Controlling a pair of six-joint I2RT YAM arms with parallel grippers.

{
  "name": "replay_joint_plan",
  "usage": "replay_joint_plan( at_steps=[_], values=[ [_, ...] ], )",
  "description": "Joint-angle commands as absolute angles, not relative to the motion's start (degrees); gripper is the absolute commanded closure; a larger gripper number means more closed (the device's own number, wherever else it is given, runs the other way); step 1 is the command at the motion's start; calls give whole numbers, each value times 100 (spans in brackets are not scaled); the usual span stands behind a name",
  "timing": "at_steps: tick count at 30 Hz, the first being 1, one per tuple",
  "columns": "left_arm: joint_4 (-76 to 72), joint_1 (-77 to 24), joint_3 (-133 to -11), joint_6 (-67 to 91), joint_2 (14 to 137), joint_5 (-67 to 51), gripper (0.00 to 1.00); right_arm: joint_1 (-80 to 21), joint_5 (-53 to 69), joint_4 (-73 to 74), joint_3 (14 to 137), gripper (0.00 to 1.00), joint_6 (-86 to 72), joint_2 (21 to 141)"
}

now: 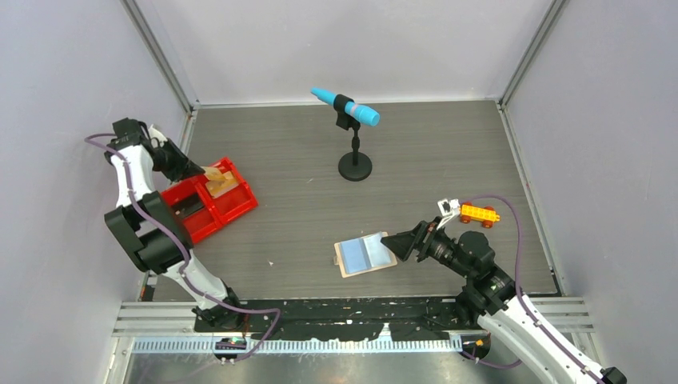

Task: Take the credit cards out of the card holder
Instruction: Place the credit card in the storage box.

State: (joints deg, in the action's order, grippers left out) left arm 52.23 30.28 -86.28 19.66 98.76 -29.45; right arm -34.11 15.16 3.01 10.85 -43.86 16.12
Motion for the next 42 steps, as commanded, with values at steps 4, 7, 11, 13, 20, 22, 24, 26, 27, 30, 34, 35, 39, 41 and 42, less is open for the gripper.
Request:
replay_joint_plan(
  at_steps=[4, 7, 11, 13, 20, 22, 24, 26, 27, 30, 34, 35, 39, 41, 42],
  values=[
    [5260, 3050, -9146, 1943, 10224, -2813, 100, -3401, 1193, 176, 1500, 5, -4120, 1935],
    [5227, 3033, -9175, 1934, 10357, -2814, 100, -3396, 1152, 142, 1533, 5, -4096, 2025],
    [5152, 2977, -9205, 1947, 10514, -2820, 100, -3396, 1138, 75, 1535, 5, -4096, 2115],
    [5147, 2935, -9239, 1930, 10586, -2790, 100, -3401, 1124, 71, 1545, 5, -4096, 2161],
    [4940, 2804, -9205, 1968, 10782, -2776, 100, -3396, 1087, 70, 1535, 5, -4087, 2181],
    [4872, 2771, -9166, 1981, 10806, -2765, 100, -3400, 1080, 70, 1533, 5, -4081, 2180],
    [4830, 2747, -9146, 1986, 10819, -2749, 100, -3401, 1068, 70, 1525, 4, -4072, 2180],
    [4809, 2732, -9148, 1987, 10835, -2698, 100, -3401, 1060, 70, 1524, 5, -4063, 2186],
    [4811, 2733, -9161, 1986, 10849, -2666, 100, -3401, 1052, 70, 1527, 5, -4057, 2188],
    [4816, 2731, -9213, 1973, 10910, -2636, 100, -3400, 1042, 66, 1529, 5, -4045, 2201],
    [4839, 2723, -9322, 1918, 11045, -2604, 100, -3401, 1001, 66, 1509, 5, -4039, 2231],
    [4863, 2724, -9354, 1902, 11075, -2591, 100, -3397, 988, 55, 1511, 5, -4036, 2236],
    [4914, 2722, -9416, 1842, 11152, -2471, 98, -3398, 954, 27, 1515, 5, -4022, 2325],
    [4939, 2725, -9474, 1828, 11190, -2447, 97, -3394, 959, 22, 1523, 5, -4014, 2389],
    [4939, 2725, -9509, 1824, 11214, -2453, 96, -3400, 963, 27, 1521, 5, -4016, 2423]
  ],
)
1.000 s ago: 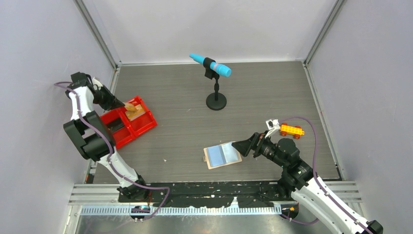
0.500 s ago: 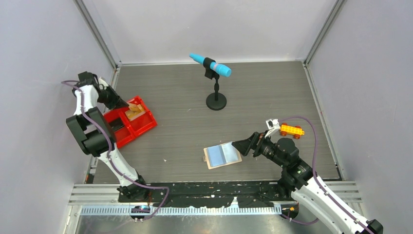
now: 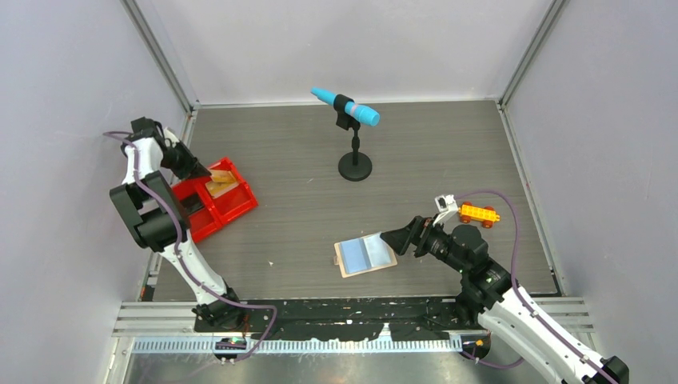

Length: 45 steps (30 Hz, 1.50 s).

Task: Take the credit cards out of the card holder
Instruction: Place the credit card in the storage box.

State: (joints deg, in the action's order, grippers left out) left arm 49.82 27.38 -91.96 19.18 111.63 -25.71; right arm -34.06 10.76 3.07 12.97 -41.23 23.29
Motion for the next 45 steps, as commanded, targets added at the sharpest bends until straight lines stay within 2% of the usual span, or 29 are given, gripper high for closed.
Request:
replay_joint_plan(
  at_steps=[1, 24, 32, 37, 45],
  values=[
    [4939, 2717, -9549, 1813, 11241, -2480, 95, -3396, 965, -61, 1516, 5, -4016, 2442],
    [5323, 2569, -10174, 1740, 11451, -2440, 70, -3401, 998, -60, 1658, 5, -4019, 2426],
    [5362, 2373, -10330, 1973, 11157, -2569, 66, -3401, 946, 256, 1802, 5, -4084, 2405],
    [5021, 1975, -9800, 2173, 10573, -2764, 66, -3401, 922, 461, 1902, 5, -4137, 2618],
    [3985, 1110, -8115, 2652, 9153, -3072, 65, -3401, 910, 1215, 2243, 4, -3965, 3138]
  ],
)
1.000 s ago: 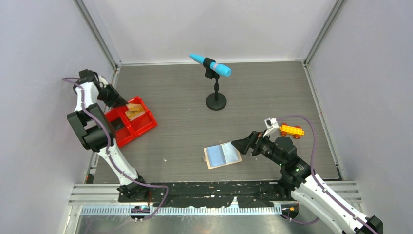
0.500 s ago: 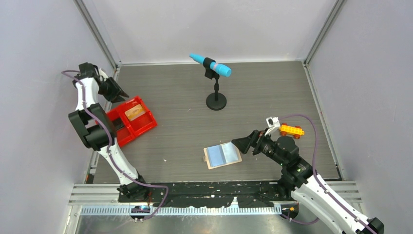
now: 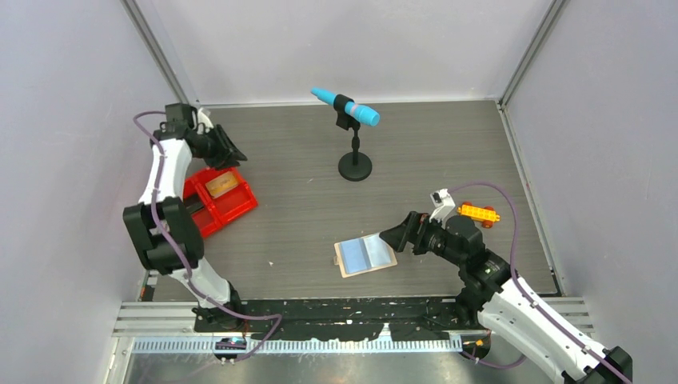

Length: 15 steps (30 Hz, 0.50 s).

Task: Take the credit cards out of the card holder
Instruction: Place the credit card in the storage box, then remove the credit card from the card holder.

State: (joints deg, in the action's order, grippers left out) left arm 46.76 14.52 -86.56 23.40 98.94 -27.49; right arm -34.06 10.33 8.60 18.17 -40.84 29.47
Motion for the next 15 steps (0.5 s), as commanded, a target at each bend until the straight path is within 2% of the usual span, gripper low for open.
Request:
replay_joint_plan(
  at_steps=[1, 5, 7, 9, 12, 15],
  values=[
    [3853, 976, -7936, 2684, 8978, -3112, 65, -3401, 908, 1330, 2268, 4, -3934, 3160],
    [3698, 235, -7338, 2657, 8338, -3120, 65, -3401, 984, 1462, 2323, 1, -3776, 3224],
    [3536, -163, -6970, 2654, 7983, -3168, 65, -3400, 1060, 1490, 2328, 3, -3692, 3261],
    [3293, -559, -6521, 2733, 7580, -3199, 65, -3406, 1215, 1434, 2315, 9, -3622, 3310],
    [3227, -1309, -5996, 2705, 7117, -3003, 65, -3402, 1564, 1150, 2190, 26, -3636, 3455],
    [3083, -2092, -5508, 2780, 6754, -2734, 63, -3401, 1713, 978, 2095, 33, -3752, 3595]
  ],
)
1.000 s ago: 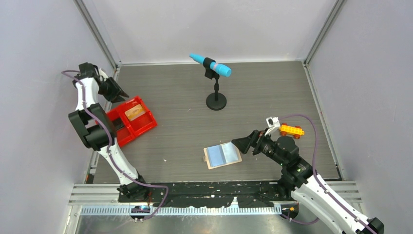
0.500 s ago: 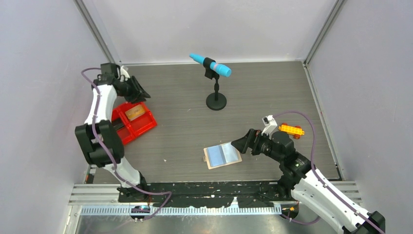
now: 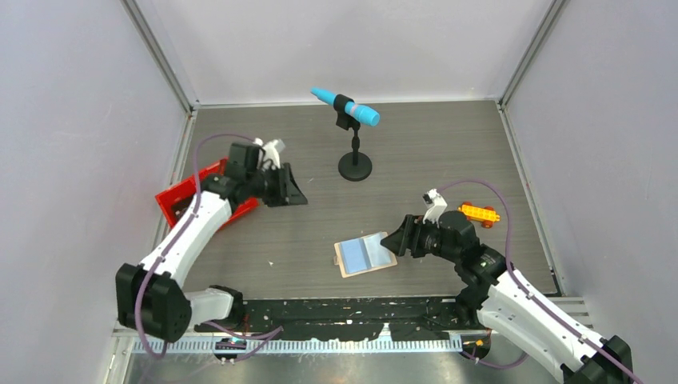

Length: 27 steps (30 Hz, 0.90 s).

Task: Take the credit cards out of the card holder
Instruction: Remove the credit card from the card holder.

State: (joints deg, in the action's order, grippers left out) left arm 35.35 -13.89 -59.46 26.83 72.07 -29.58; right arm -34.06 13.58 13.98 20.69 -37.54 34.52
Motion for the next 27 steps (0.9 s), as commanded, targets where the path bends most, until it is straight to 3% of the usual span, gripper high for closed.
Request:
replay_joint_plan(
  at_steps=[1, 10, 21, 27],
  values=[
    [2985, -2337, -5288, 2864, 6674, -2692, 63, -3401, 1713, 959, 2073, 34, -3766, 3663],
    [1785, -3738, -4109, 3468, 6654, -2213, 50, -3401, 1233, 1428, 2084, 30, -3807, 3530],
    [687, -4175, -3826, 3706, 7954, -2474, 50, -3401, 1039, 1532, 1984, 28, -4018, 3341],
    [144, -4175, -3686, 3902, 8397, -2710, 55, -3404, 1015, 1503, 2035, 27, -3920, 3571]
  ],
)
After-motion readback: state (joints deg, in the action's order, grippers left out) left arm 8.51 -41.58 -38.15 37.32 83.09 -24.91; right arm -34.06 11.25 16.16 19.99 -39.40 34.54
